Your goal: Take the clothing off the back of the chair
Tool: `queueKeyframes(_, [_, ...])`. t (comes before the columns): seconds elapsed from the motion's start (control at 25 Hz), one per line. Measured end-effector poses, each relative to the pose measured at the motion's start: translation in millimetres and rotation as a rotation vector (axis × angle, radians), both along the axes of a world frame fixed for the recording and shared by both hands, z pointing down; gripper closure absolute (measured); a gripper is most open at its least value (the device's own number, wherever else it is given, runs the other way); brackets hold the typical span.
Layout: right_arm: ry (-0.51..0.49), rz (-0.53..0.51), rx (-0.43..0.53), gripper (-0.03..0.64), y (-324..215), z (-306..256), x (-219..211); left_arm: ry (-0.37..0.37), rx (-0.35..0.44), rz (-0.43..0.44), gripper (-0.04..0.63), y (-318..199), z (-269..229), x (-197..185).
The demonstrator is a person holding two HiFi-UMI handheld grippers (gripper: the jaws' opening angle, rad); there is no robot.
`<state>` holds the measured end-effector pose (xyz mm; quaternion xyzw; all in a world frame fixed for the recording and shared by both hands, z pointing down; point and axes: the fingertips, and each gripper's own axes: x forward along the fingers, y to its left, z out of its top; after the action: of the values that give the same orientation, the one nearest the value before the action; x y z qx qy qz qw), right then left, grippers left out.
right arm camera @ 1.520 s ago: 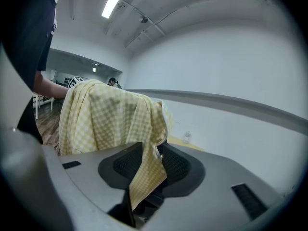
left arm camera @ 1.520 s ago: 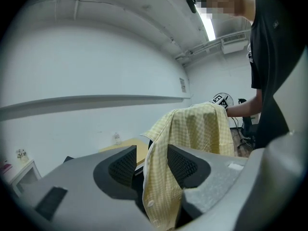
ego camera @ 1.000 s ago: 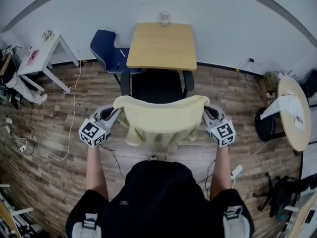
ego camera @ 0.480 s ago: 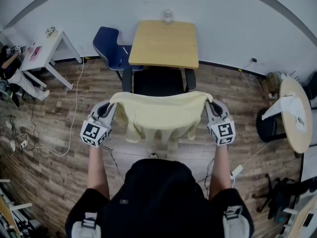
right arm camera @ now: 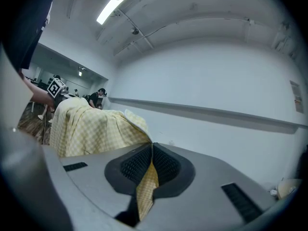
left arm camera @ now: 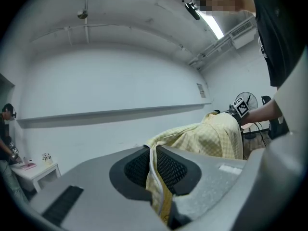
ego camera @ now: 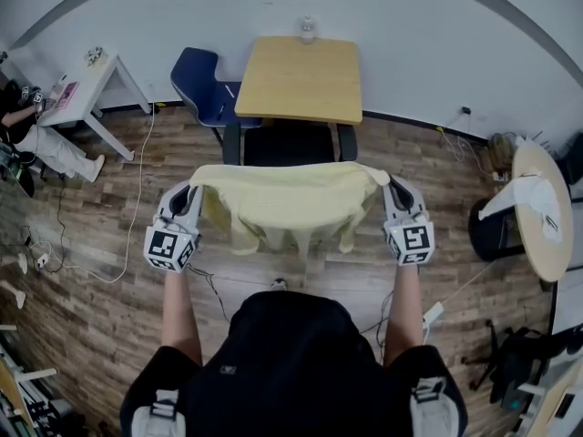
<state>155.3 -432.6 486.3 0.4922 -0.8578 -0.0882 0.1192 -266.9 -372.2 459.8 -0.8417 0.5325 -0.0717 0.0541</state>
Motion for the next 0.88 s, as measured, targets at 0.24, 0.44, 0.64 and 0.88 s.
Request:
queueKeyframes(0.24, [-0.005, 0.018, 0.034, 0.611, 5.6, -21.3, 8.2, 0.037, 0.042, -0.034, 0.574, 8.5, -16.2, 3.8])
queueKeyframes(0.44, [-0.031, -0.001, 0.069, 0.611, 9.0, -26.6, 11.0, 0.045, 0.066, -0.053, 0.574, 16.6, -25.9, 4.3])
queueKeyframes(0.64, [-0.050, 0.008, 0.082, 0.611, 14.2, -37.3, 13.9, 0.063, 0.088, -0.079, 0.574, 27.2, -36.1, 6.5])
queueKeyframes(0.88, [-0.059, -0.007, 0.088, 0.611, 21.6, -38.5, 19.3, 0.050, 0.104, -0.097, 0.574, 41.5, -43.7, 9.5])
